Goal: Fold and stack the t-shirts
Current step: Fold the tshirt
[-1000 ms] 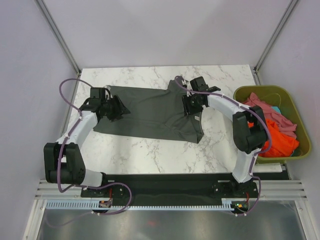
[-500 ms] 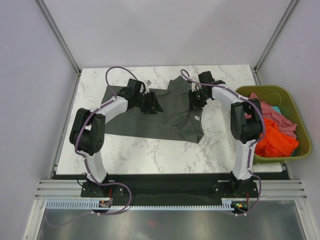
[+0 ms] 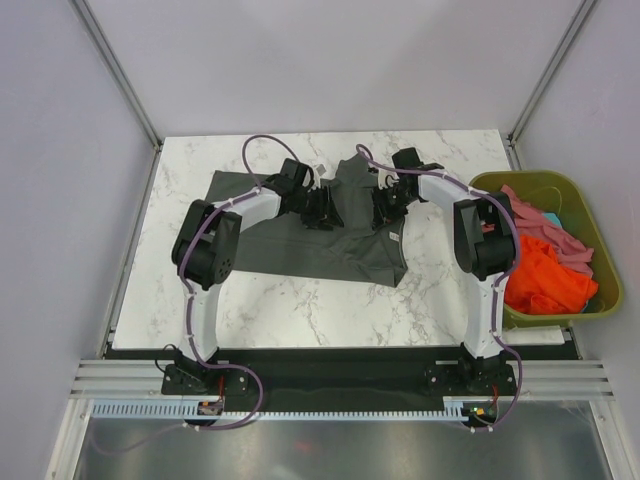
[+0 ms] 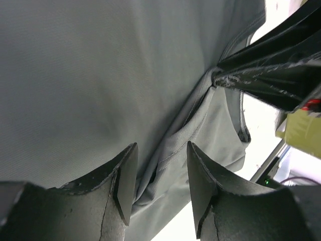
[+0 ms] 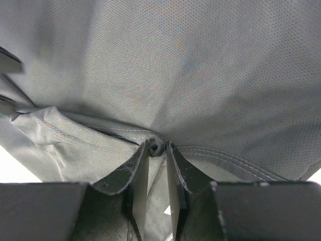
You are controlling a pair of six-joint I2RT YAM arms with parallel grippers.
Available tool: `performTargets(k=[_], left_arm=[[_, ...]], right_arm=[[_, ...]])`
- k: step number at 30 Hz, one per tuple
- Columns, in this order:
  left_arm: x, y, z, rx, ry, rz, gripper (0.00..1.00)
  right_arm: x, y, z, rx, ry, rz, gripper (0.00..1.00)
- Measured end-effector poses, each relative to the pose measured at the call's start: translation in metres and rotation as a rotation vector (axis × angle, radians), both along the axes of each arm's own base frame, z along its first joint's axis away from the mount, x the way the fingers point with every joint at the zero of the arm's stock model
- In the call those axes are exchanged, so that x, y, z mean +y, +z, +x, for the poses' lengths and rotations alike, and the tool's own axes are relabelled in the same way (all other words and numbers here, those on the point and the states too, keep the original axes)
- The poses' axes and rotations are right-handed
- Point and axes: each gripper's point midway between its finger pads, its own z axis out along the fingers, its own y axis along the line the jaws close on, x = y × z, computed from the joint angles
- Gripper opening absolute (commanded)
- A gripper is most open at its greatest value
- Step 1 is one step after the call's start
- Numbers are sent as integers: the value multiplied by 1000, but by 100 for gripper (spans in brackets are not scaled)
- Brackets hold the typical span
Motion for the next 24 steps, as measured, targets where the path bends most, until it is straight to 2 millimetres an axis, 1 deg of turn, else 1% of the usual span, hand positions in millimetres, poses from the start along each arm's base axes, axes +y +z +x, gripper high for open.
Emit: performTargets(k=[3,6,10,11,12,13,14,15,16,17,24], left_arm=[[-8,-8,-7,19,-23,3,51],[-15,-12,-13,28,-43,3,51],[-23,-13,-14,25,-59,-1,49],[-25,-13,-13,24,-62,-2,47],[-26,-14,-14,25,-65,-1,41],[-27,-15,-14,26,-67,-1,36],[-28,-16,-15,28,-69,0,28],[-29,-17,-16,29,-71,2,15],[-30,-18,-16,32,-71,2,10],[-31,-18,-16,32,-72,3,3],[-30,-19,-12,22,-43,24,2]], right_arm=[[0,-1,0,0,3,-1,22],[1,0,1,-1,4,3,16],[4,1,4,1,2,17,10],[5,2,4,0,1,23,6],[6,3,5,0,1,29,4],[7,4,5,1,0,34,0],[8,4,5,2,-1,38,0],[8,5,5,3,-4,42,0],[9,5,5,5,-7,43,0],[9,5,6,6,-10,45,0],[11,7,12,-12,-28,56,0]])
